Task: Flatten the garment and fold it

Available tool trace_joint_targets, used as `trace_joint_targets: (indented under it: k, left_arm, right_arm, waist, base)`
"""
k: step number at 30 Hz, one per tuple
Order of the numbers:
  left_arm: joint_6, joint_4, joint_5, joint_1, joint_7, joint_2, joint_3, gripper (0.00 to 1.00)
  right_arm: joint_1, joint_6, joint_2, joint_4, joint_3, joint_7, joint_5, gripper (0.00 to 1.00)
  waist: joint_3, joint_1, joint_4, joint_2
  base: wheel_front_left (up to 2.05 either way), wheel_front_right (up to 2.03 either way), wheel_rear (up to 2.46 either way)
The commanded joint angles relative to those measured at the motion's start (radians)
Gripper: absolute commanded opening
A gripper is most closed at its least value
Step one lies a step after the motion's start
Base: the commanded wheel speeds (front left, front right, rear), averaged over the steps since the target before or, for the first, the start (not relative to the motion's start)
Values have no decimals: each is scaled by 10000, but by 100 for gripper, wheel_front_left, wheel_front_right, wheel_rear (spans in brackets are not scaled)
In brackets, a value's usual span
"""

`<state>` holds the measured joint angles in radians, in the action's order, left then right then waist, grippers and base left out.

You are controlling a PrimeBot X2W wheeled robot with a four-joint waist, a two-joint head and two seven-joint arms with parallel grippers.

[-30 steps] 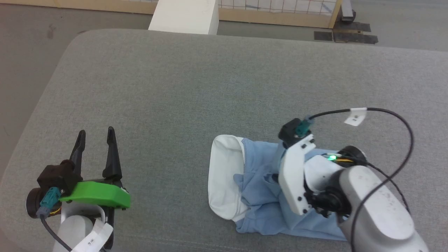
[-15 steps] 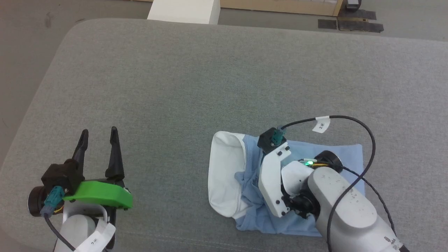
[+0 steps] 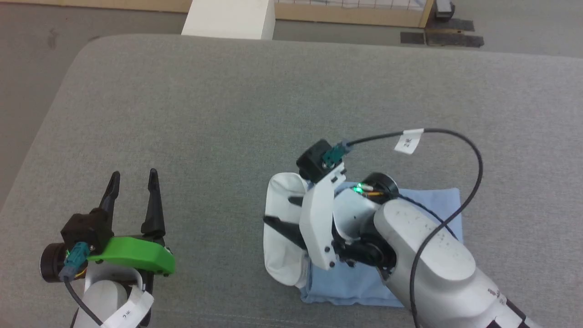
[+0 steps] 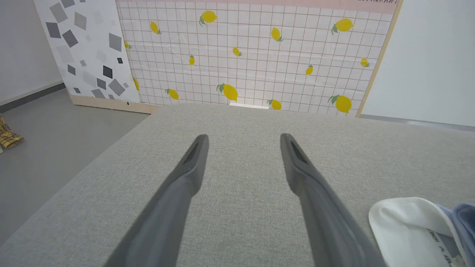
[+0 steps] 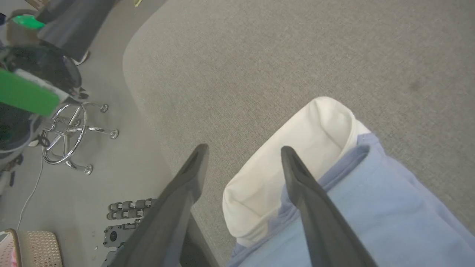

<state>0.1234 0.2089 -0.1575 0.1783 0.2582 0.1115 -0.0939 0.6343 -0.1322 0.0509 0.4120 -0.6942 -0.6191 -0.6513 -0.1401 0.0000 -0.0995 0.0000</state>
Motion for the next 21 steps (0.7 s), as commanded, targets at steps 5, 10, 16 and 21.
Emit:
trace_joint_targets:
  k: [5,10,16,21]
  left_arm:
    - [67,62,267,-108,36,199,217,100]
    - [37,86,445,-238,36,223,380,100]
    - [-74,72,571,-401,36,181,553,100]
    - [-149,118,508,-474,-6,124,622,100]
  right_arm:
    - [443,15,-5,-730,622,929,-247,100]
    - [361,15,212,-1646,2156,2403,129,100]
    - [-459,15,672,-2471,4484,4266,1083,100]
    - [-1615,15,806,-3094,6259,5707,2197,100]
  waist:
    - [541,0,433,0]
    - [953,0,755,0]
    - [1420,0,1080,0]
    - [1658,0,1240,0]
  base:
    - [0,0,0]
    - [0,0,0]
    - [0,0,0]
    - [0,0,0]
